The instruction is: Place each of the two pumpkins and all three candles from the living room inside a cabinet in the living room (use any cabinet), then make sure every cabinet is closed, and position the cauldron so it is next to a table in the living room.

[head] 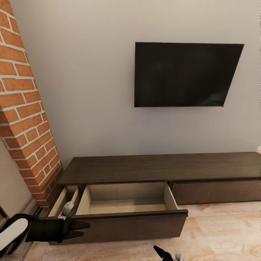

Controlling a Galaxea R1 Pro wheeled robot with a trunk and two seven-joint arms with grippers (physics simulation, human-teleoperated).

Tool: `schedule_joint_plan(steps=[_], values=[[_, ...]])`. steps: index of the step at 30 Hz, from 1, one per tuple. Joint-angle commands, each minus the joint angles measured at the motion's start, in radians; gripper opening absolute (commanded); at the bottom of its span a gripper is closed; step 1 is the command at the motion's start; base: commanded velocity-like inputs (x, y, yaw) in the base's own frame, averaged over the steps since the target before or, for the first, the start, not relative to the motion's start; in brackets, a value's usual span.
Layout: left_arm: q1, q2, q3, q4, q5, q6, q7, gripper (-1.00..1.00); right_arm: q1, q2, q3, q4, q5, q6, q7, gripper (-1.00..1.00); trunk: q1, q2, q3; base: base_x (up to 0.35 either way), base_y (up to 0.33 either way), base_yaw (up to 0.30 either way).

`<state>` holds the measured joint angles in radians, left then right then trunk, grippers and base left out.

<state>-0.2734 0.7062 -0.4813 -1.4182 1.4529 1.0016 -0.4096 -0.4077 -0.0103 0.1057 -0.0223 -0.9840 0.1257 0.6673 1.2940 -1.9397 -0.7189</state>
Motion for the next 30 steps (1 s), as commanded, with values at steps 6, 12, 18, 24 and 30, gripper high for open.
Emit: schedule_joint_plan(steps=[6, 12, 18, 24, 30], values=[[-0.001, 0.001, -0.002, 0.001, -0.006, 0.0, -0.008, 1.0, 0.0, -0.002, 0.01, 0.0, -0.008, 0.008, -0.018, 1.0, -0.024, 0.042, 0.018, -0.285, 0.055, 0.0], [-0.001, 0.001, -0.002, 0.001, -0.006, 0.0, -0.008, 1.0, 0.0, 0.002, 0.01, -0.001, -0.006, 0.014, -0.013, 1.0, -0.047, 0.084, 0.037, -0.225, 0.012, 0.0], [-0.001, 0.0, -0.002, 0.025, -0.007, 0.0, -0.008, 1.0, 0.0, 0.003, 0.009, -0.001, -0.005, 0.012, -0.012, 1.0, -0.07, 0.126, 0.056, -0.035, 0.001, 0.0], [-0.003, -0.002, -0.003, 0.045, -0.011, -0.002, -0.006, 1.0, 0.0, 0.004, 0.009, -0.002, -0.005, 0.009, -0.014, 1.0, -0.093, 0.168, 0.074, -0.003, 0.0, 0.052], [-0.006, -0.009, 0.003, 0.047, -0.054, -0.006, 0.098, 1.0, 0.0, 0.001, 0.009, -0.002, -0.004, 0.009, -0.015, 1.0, -0.116, 0.21, 0.093, 0.0, 0.0, 0.191]])
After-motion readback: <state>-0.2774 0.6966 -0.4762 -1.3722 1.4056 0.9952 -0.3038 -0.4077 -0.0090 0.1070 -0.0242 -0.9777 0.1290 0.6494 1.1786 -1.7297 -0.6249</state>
